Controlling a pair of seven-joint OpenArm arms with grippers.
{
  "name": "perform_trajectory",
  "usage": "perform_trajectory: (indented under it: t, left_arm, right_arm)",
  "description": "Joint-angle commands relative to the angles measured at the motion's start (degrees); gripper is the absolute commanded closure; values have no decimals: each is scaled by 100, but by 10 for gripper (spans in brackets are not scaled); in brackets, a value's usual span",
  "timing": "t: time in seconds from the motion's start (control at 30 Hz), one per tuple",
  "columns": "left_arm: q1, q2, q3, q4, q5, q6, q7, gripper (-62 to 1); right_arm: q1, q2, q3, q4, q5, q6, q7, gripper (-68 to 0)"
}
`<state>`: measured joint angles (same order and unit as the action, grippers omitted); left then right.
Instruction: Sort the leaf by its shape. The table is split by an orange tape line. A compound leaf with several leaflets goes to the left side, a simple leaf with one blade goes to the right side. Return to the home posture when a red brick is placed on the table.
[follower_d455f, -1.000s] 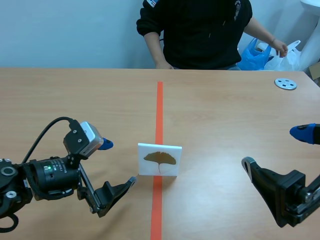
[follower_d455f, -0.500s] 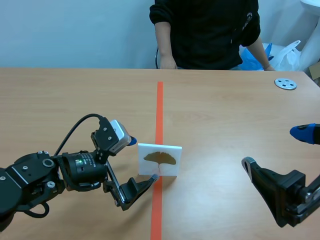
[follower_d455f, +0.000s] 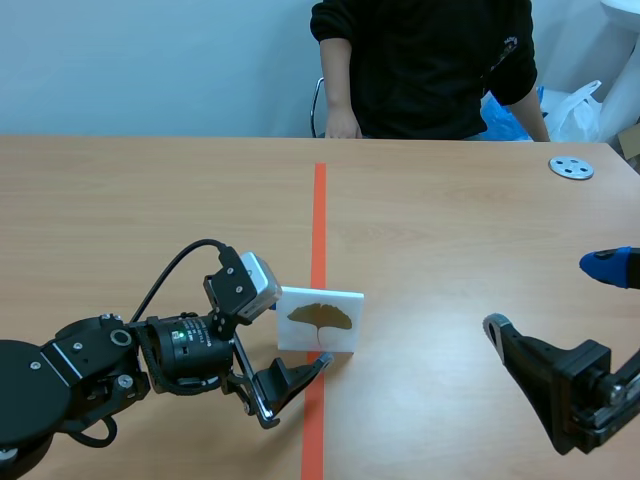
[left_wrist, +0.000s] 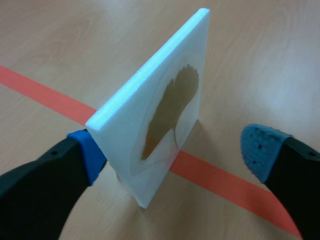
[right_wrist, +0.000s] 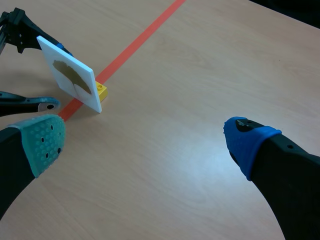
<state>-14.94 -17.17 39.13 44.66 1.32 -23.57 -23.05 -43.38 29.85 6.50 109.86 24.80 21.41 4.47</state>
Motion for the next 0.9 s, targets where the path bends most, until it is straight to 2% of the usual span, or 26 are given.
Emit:
perform_trajectory:
  t: [0.0,0.17,0.37,0.47,0.6,0.73,0.87]
  left_arm:
    - [-63,28,-20,114,-35,31,-120,-436]
    - [-61,28,-20,114,-37,28,-120,-313]
    - [-61,13,-20,114,-39,28,-118,-128]
    - [-61,13,-20,114,-42,26,-118,-83]
    - [-59,7,-20,114,-81,-22,-118,-55]
    - [-59,-55,-26,201,-557,-173,-96,-55]
    - [-13,-160,-216,533,-1233,-166,81,-55]
  right_arm:
    - [55,-2,50,59,22,-22,87,-679]
    - [55,-2,50,59,22,-22,87,-679]
    - [55,-2,50,59,22,-22,87,-679]
    - [68,-2,50,59,22,-20,83,-679]
    - [68,-2,50,59,22,-20,83,-679]
    - [66,-2,50,59,22,-20,83,-679]
    - [68,-2,50,59,24,-20,83,-679]
